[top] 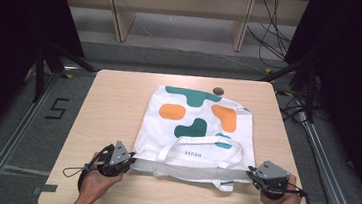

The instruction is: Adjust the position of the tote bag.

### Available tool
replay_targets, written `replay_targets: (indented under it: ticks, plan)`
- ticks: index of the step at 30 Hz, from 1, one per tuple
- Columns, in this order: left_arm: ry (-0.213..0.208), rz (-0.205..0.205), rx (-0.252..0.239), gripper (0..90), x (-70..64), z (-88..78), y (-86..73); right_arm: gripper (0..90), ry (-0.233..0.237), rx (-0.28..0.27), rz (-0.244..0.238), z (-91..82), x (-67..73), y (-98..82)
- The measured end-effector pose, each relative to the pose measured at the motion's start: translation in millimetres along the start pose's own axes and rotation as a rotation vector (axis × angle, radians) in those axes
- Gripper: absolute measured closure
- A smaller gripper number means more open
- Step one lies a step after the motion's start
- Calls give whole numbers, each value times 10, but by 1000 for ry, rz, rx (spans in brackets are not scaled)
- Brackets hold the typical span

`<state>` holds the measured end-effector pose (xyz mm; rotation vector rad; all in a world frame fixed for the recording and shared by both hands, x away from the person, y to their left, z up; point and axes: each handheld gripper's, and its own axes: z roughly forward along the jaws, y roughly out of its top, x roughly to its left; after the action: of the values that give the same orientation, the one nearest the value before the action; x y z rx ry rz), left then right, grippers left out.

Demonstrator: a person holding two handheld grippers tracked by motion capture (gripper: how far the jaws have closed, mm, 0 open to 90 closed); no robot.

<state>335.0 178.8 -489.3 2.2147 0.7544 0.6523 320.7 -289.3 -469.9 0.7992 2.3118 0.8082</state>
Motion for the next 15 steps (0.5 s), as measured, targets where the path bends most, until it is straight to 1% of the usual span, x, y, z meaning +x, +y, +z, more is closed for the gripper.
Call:
replay_targets:
  ticks: [1, 2, 3, 4, 5, 6, 7, 8, 9, 10, 13, 14, 15]
  plan:
    - [-5, 1, -8, 816, -31, -27, 1, 857, 1, -20, 20, -22, -36, 11]
    - [-15, 9, -10, 817, -48, -53, 6, 857, 1, -25, 48, -41, -63, 11]
    - [-19, 3, -19, 819, -70, -73, 7, 858, 7, -31, 59, -45, -86, 3]
    - [-21, 1, -16, 819, -86, -99, 11, 859, 12, -41, 54, -40, -103, -5]
    - [-25, 2, -23, 819, -99, -122, 10, 859, 15, -40, 64, -41, -102, -8]
    - [-28, -8, -29, 818, -113, -147, 10, 859, 17, -43, 65, -43, -106, -9]
    - [-33, -2, -27, 819, -113, -175, 7, 859, 17, -49, 78, -54, -106, -10]
    - [-33, -6, -37, 819, -123, -200, 6, 859, 18, -57, 82, -68, -111, -8]
    - [-29, -27, -52, 820, -146, -217, 5, 859, 23, -66, 90, -85, -115, -6]
    - [-32, -9, -48, 820, -148, -238, 4, 859, 25, -79, 95, -100, -118, -1]
    - [-36, -39, -69, 821, -197, -271, -4, 859, 22, -94, 100, -127, -116, 17]
    - [-45, -44, -65, 820, -200, -295, -1, 859, 27, -96, 99, -139, -116, 19]
    - [-47, -43, -68, 820, -198, -318, 1, 859, 28, -97, 110, -149, -109, 17]
